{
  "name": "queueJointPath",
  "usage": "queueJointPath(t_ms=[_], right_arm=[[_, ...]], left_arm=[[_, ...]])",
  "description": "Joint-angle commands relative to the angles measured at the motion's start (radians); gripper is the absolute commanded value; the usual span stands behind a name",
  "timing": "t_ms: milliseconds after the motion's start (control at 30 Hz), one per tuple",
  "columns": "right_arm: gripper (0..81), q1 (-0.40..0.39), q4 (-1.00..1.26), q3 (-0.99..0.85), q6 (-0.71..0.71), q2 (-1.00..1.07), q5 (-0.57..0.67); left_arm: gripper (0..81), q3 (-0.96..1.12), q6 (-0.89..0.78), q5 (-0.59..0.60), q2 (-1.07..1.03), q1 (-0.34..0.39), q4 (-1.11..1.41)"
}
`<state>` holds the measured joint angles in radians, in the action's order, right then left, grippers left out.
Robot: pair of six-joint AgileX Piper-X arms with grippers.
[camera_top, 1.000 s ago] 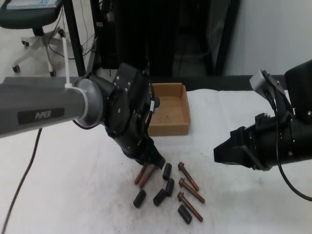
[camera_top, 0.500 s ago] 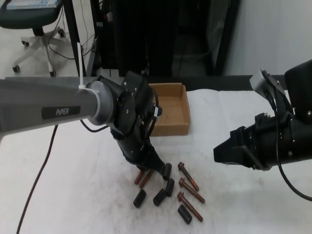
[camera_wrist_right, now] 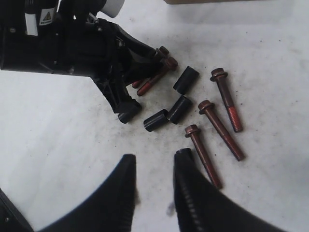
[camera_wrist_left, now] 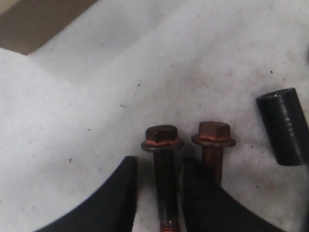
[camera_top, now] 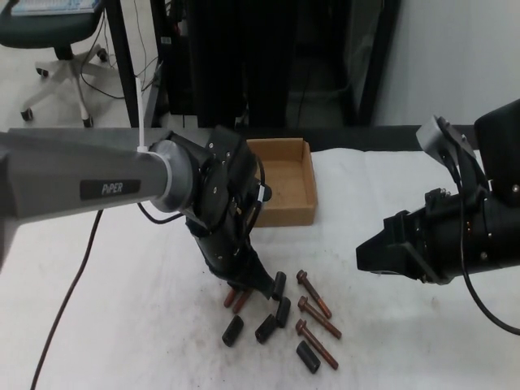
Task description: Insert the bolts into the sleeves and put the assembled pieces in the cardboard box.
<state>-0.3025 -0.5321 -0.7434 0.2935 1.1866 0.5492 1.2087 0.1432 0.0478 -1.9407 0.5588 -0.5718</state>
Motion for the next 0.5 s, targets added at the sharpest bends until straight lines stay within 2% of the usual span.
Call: queueJointPath(t_ms=[0,400,433,467], right_arm=[[26.4,0.003,0.006,-0.01,-0.001,-0.002,0.01],[26.4,0.003,0.006,-0.008,-0.001,-0.002,0.007],[26.4,0.003,0.006,-0.008,-0.001,-0.002,0.007],[26.3,0.003,0.004,-0.008,-0.001,-0.002,0.007]], left_arm=[[29.7,-0.001,0.006,-0.009,-0.025,0.004,0.0],[29.7,0.002,0.004,-0.009,-0.025,0.004,0.038],[27.9,0.002,0.004,-0.009,-0.025,0.004,0.048],[22.6,0.002,0.004,-0.009,-0.025,0.004,0.058]])
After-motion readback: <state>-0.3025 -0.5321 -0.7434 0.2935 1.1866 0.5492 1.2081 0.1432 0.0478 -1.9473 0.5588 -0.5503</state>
